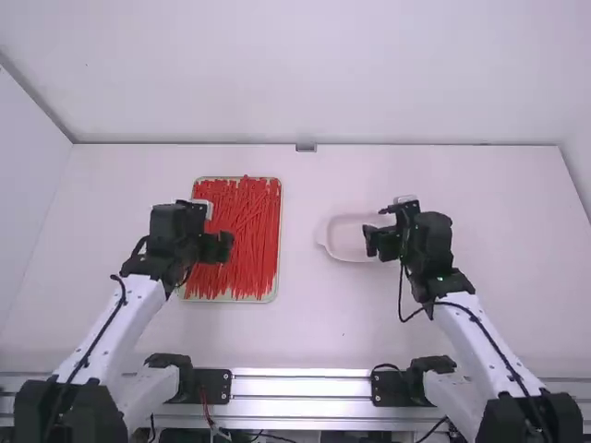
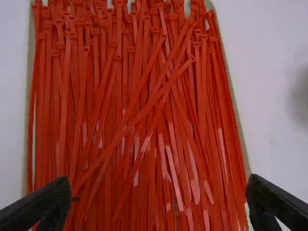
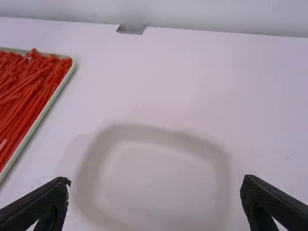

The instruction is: Fasten the cable tie

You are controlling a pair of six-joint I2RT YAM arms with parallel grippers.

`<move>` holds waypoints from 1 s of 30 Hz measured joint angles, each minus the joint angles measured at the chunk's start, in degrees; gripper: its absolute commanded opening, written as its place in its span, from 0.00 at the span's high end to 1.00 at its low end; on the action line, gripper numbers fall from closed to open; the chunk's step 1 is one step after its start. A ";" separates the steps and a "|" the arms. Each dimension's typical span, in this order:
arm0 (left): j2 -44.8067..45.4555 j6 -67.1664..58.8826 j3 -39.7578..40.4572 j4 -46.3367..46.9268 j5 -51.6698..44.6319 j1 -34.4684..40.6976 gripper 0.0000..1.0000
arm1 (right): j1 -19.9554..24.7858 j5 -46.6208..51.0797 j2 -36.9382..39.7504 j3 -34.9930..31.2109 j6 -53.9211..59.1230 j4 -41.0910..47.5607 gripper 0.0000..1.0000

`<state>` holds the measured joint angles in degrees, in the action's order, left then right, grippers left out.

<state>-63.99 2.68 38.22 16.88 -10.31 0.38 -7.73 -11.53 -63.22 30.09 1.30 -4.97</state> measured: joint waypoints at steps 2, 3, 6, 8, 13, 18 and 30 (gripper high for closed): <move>-0.81 0.02 1.79 1.75 0.00 0.00 0.02 | -0.15 -0.48 -0.85 0.37 0.13 0.00 0.02; -1.20 0.07 2.86 2.54 0.00 0.00 0.02 | -0.15 -0.81 -1.27 0.57 0.17 0.00 0.01; -2.03 0.37 5.70 4.52 -0.04 -0.02 0.01 | -0.15 -2.03 -2.19 1.11 0.17 -0.07 0.00; -2.36 0.22 7.52 5.88 -0.07 0.00 0.01 | -0.15 -3.30 -2.56 1.57 0.15 -0.17 0.00; -2.40 -1.90 9.99 6.80 -0.24 0.00 0.01 | -0.35 -4.42 -2.62 2.27 0.20 -0.15 0.00; -2.40 -4.31 11.43 6.88 -0.22 0.00 0.01 | -2.40 -4.63 -2.60 3.39 0.33 2.27 0.00; -12.39 -8.85 21.51 12.61 -0.22 0.31 0.01 | -6.97 -4.55 -2.62 8.13 2.97 8.04 0.00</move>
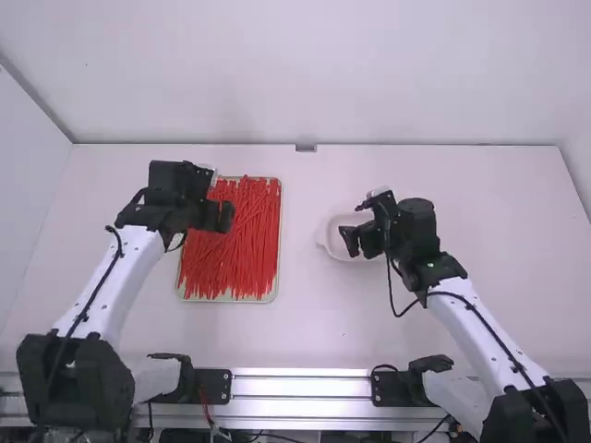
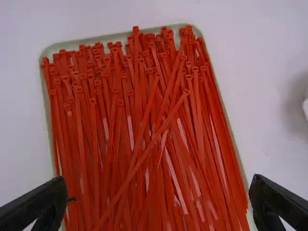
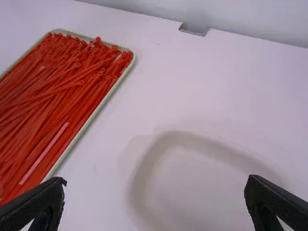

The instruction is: Fasten the cable tie

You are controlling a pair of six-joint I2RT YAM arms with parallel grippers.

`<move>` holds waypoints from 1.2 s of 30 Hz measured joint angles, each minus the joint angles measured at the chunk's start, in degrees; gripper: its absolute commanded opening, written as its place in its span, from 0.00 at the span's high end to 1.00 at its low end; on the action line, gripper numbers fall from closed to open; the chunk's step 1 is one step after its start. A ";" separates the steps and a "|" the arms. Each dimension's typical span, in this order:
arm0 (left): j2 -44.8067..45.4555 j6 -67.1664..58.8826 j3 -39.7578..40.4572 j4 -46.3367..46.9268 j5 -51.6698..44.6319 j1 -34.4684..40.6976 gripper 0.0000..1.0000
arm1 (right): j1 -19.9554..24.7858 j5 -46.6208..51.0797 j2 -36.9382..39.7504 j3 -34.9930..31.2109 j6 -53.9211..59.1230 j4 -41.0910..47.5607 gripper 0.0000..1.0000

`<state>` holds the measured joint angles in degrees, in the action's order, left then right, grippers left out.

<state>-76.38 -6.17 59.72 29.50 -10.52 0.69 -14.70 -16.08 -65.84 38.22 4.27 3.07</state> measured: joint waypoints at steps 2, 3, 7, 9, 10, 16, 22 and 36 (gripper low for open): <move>-3.37 -1.75 2.95 1.01 0.04 0.39 0.01 | -0.20 0.26 0.00 0.31 0.17 0.33 0.00; -4.50 -2.47 3.93 1.44 0.02 0.59 0.01 | -0.20 0.42 0.00 0.35 0.20 0.31 0.00; -10.86 -6.80 9.25 3.26 0.02 1.79 0.01 | -0.20 1.18 0.00 0.42 0.22 0.76 0.00; -14.36 -9.86 12.00 4.02 0.02 2.40 0.01 | -0.20 1.33 0.00 0.42 0.22 0.81 0.00; -14.80 -10.25 12.35 4.11 0.02 2.47 0.01 | -0.20 1.29 0.00 0.42 0.20 0.83 0.00; -23.17 -16.70 17.25 2.64 0.02 3.34 0.01 | 0.96 1.40 0.00 0.39 0.22 0.92 0.00; -27.28 -20.06 18.78 -0.33 -0.02 3.39 0.01 | 1.20 1.99 0.00 0.42 0.24 0.92 0.00; -36.52 -27.61 18.78 -7.34 -1.53 5.46 0.01 | 1.20 4.94 0.00 0.42 0.17 0.96 0.00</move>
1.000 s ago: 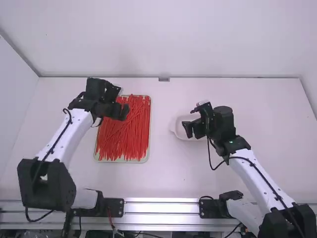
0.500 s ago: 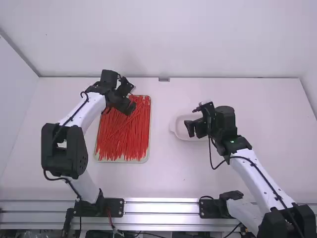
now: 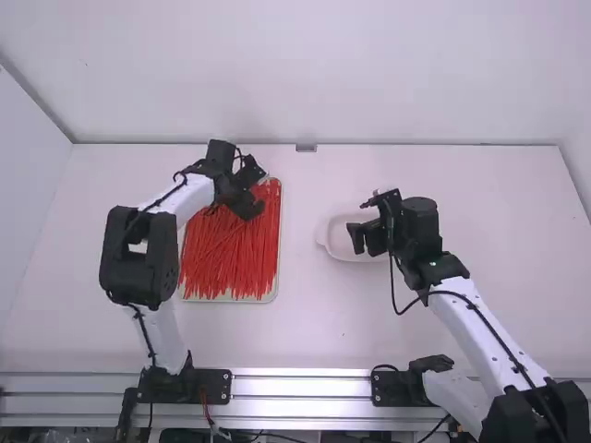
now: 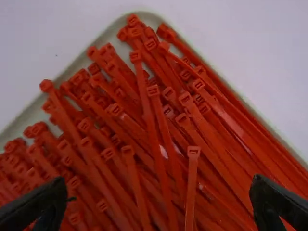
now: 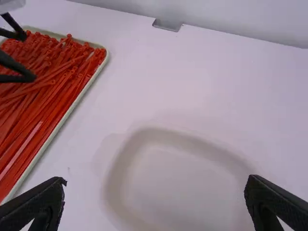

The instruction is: Fasten the cable tie

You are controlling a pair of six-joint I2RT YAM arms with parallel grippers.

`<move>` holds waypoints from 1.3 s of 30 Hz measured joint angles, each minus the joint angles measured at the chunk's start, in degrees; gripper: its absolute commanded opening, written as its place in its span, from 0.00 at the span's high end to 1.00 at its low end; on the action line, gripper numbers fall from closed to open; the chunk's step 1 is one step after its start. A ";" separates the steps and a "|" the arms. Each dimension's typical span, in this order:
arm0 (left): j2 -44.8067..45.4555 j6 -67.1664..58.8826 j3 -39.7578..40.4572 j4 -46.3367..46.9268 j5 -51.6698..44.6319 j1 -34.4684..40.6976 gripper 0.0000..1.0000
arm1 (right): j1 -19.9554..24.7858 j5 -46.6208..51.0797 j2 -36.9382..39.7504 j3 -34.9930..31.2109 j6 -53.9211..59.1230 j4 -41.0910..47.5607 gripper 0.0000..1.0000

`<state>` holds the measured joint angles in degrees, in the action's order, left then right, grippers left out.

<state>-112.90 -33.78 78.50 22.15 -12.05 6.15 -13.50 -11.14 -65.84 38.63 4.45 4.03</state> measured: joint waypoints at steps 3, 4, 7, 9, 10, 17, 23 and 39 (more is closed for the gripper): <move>-1.40 -0.44 0.00 -0.31 0.00 0.02 0.01 | 0.00 0.22 0.00 0.00 0.00 0.00 0.00; -1.64 -0.55 -0.02 -0.22 0.02 0.02 0.01 | 0.00 0.26 0.00 0.00 0.13 0.00 0.00; -1.86 -1.33 0.00 -0.17 -0.87 0.00 0.11 | 0.00 0.39 0.00 0.00 0.15 0.00 0.00; -1.84 -1.99 0.00 -0.13 -1.90 0.00 0.22 | 0.00 0.39 0.00 -0.02 0.09 -0.02 0.00; -1.86 -2.27 0.00 -0.11 -2.38 0.00 0.30 | 0.00 0.44 0.00 -0.02 0.15 -0.02 0.00; -1.84 -3.37 0.00 -0.33 -4.31 0.02 0.44 | 0.42 0.39 0.00 0.00 0.13 0.00 0.00; -1.84 -3.34 -0.68 -3.17 -4.48 0.02 0.53 | 0.76 0.37 0.00 -0.02 0.07 0.02 0.00; -1.86 -4.72 -2.71 -3.56 -8.55 0.00 0.63 | 0.76 0.39 0.00 0.00 0.02 0.68 0.00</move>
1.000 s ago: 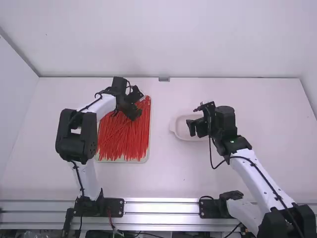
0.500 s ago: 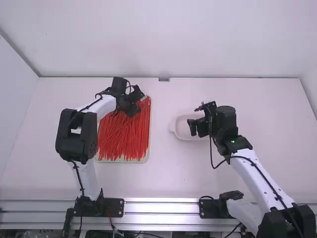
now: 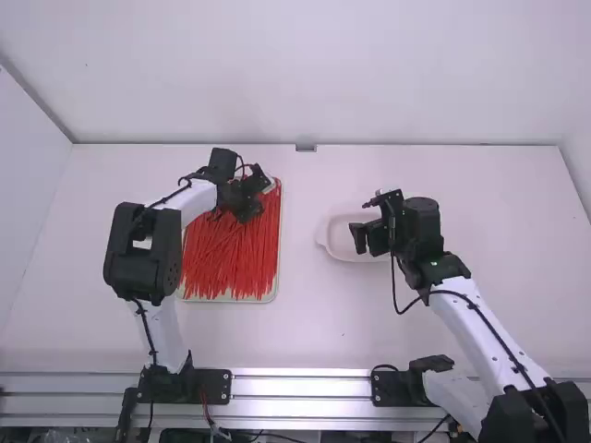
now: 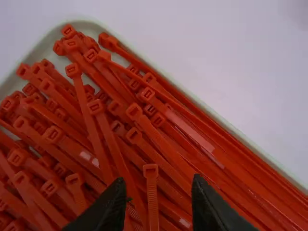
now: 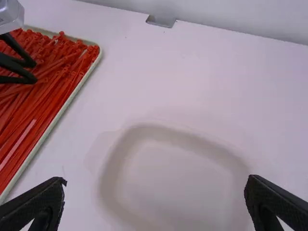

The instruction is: Fasten the cable tie

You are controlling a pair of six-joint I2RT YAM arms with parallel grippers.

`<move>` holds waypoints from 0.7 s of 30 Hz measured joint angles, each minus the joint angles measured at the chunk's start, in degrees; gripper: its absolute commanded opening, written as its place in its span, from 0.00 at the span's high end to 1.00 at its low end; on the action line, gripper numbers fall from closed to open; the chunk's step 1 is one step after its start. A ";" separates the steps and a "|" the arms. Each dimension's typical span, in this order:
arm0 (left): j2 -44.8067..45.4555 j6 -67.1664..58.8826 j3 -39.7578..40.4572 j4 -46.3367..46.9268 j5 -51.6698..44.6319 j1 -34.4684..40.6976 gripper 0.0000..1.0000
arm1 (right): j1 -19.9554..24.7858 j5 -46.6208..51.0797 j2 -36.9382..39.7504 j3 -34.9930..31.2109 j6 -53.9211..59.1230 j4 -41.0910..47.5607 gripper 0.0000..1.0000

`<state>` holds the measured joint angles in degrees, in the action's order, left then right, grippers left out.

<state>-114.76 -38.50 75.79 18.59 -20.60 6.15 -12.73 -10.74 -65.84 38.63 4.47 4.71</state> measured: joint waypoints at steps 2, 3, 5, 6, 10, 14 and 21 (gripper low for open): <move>0.02 0.02 -0.04 -0.52 -0.11 0.00 0.61 | 0.00 0.00 0.00 0.00 0.15 0.02 0.00; 0.00 0.09 -0.15 -1.05 -0.26 0.02 0.61 | 0.00 0.00 0.00 0.00 0.02 0.02 0.00; 0.00 0.11 -0.79 -1.99 -0.42 0.00 0.61 | 0.00 0.00 0.00 -0.02 0.07 0.02 0.00; 0.00 0.20 -1.22 -2.45 -0.42 0.02 0.61 | -0.02 0.02 0.00 0.00 0.00 0.02 0.00; 0.00 0.35 -2.93 -3.17 -0.42 0.02 0.62 | 0.00 0.02 0.00 0.00 0.00 0.02 0.00; 0.00 0.52 -3.10 -3.26 -0.39 0.02 0.62 | -0.02 0.02 0.00 -0.02 0.07 0.02 0.00; 0.00 1.44 -3.10 -5.44 -0.35 0.02 0.57 | -0.02 0.00 0.00 -0.02 0.07 0.07 0.00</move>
<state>-114.76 -37.06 72.69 13.15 -20.95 6.17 -12.75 -10.74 -65.84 38.61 4.54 4.78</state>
